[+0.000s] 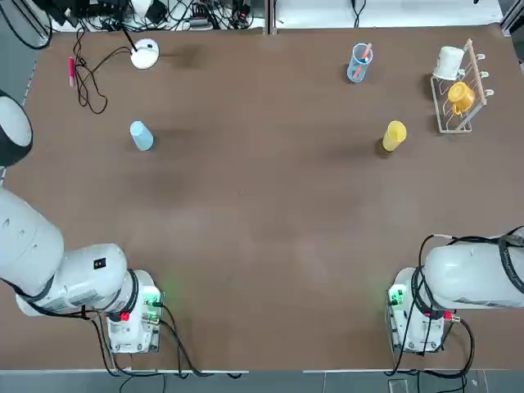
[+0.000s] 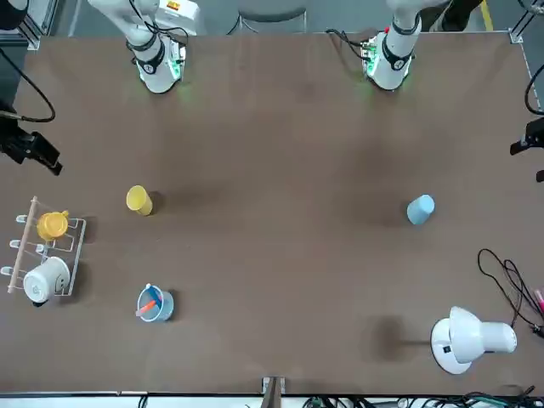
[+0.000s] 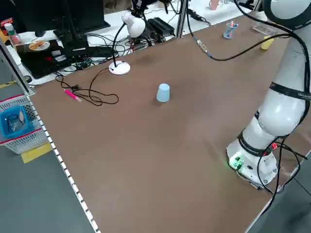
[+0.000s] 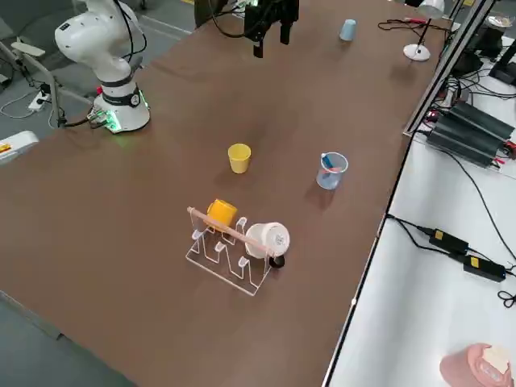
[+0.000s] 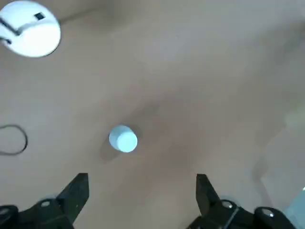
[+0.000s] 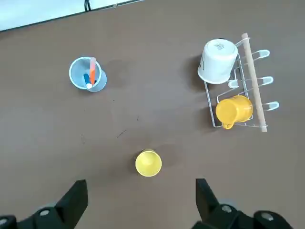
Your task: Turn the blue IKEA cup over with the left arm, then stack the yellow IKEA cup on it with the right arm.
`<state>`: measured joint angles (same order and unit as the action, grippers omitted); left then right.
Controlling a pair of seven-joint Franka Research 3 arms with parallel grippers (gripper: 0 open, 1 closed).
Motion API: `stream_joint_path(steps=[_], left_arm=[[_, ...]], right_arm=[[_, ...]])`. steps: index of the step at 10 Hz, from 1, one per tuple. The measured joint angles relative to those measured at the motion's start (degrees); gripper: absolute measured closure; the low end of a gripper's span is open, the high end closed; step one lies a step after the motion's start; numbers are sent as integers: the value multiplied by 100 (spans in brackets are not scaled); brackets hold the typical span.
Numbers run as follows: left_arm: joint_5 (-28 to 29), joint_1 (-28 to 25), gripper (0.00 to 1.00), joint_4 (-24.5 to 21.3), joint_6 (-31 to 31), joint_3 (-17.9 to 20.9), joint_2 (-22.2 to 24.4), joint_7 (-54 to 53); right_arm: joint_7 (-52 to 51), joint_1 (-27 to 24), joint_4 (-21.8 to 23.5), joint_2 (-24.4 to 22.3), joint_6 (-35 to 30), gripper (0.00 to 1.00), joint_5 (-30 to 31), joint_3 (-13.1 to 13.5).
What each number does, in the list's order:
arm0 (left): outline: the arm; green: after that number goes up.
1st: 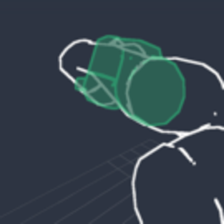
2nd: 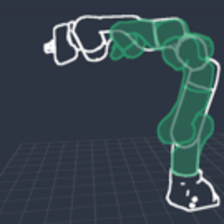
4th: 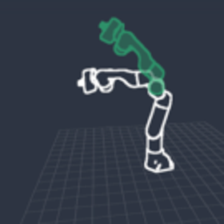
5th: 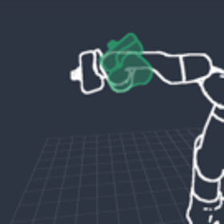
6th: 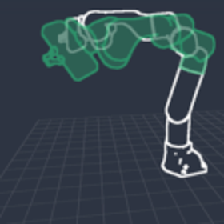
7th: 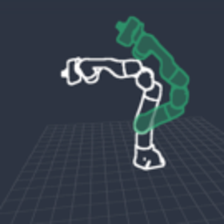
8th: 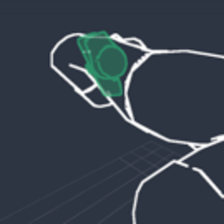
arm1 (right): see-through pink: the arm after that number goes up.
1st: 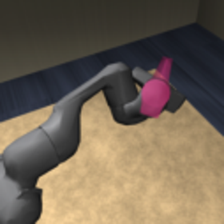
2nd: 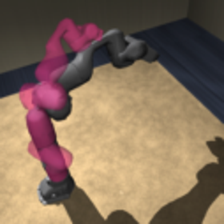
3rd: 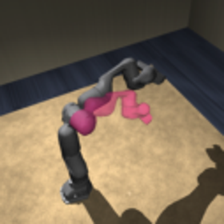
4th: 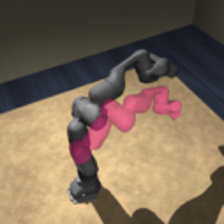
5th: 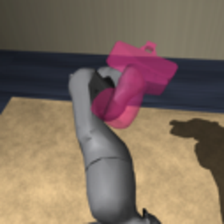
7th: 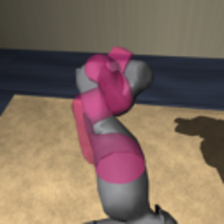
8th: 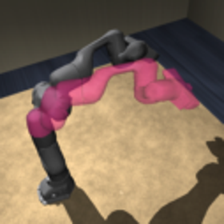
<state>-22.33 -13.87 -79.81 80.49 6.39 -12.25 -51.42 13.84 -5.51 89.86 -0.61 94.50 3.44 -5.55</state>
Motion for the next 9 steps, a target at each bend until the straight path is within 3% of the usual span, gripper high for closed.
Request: stream_joint_path(steps=[5, 9], left_arm=[[-834, -643, 1, -100, -531, -2, -643, -2456], [-1531, -986, 1, -588, -571, -5, -1211, -4798]], right_arm=[[0, 1, 2, 0, -8, 0, 0, -1], [0, 1, 3, 1, -15, 0, -1, 1]])
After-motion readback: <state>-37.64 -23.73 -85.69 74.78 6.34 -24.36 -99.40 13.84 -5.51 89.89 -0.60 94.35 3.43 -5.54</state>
